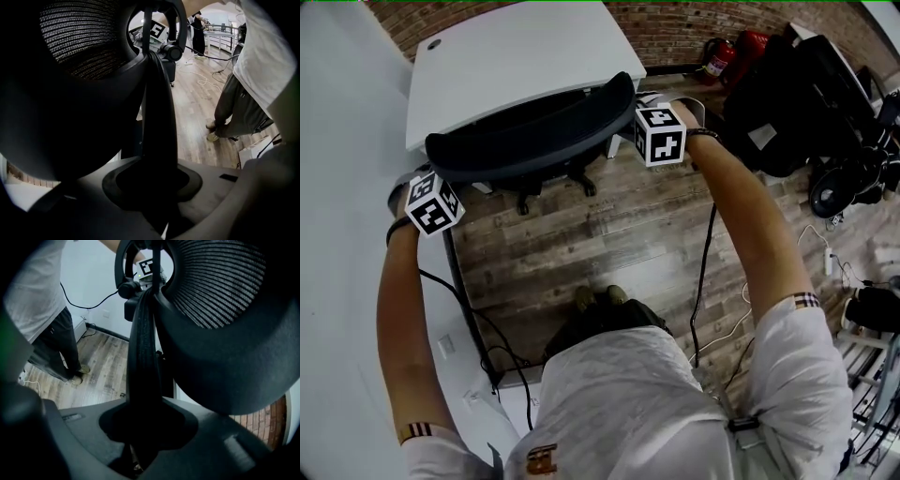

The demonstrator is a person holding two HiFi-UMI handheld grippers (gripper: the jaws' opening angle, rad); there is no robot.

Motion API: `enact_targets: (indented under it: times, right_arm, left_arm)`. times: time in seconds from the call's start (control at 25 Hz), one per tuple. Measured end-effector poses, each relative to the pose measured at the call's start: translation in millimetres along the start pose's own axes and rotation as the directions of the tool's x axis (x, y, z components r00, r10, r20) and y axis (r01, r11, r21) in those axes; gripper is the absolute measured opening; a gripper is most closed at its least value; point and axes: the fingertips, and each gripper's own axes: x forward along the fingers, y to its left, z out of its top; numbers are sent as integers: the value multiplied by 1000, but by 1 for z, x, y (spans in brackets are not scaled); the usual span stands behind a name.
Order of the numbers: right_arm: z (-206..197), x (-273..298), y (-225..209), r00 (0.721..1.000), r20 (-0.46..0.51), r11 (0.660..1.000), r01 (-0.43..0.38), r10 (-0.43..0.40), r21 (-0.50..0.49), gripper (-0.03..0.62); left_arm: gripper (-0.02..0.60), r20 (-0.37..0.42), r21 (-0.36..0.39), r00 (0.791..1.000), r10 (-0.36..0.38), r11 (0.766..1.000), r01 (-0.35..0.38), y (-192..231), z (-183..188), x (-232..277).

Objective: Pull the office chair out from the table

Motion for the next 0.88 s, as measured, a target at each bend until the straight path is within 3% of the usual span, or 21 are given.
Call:
enact_targets:
  times: [0.88]
  right_arm:
    - [55, -82, 165, 1000, 10, 1000, -1, 1, -16, 94]
  left_arm:
    - [100, -17, -29, 1000, -5, 1000, 4, -182, 6, -83]
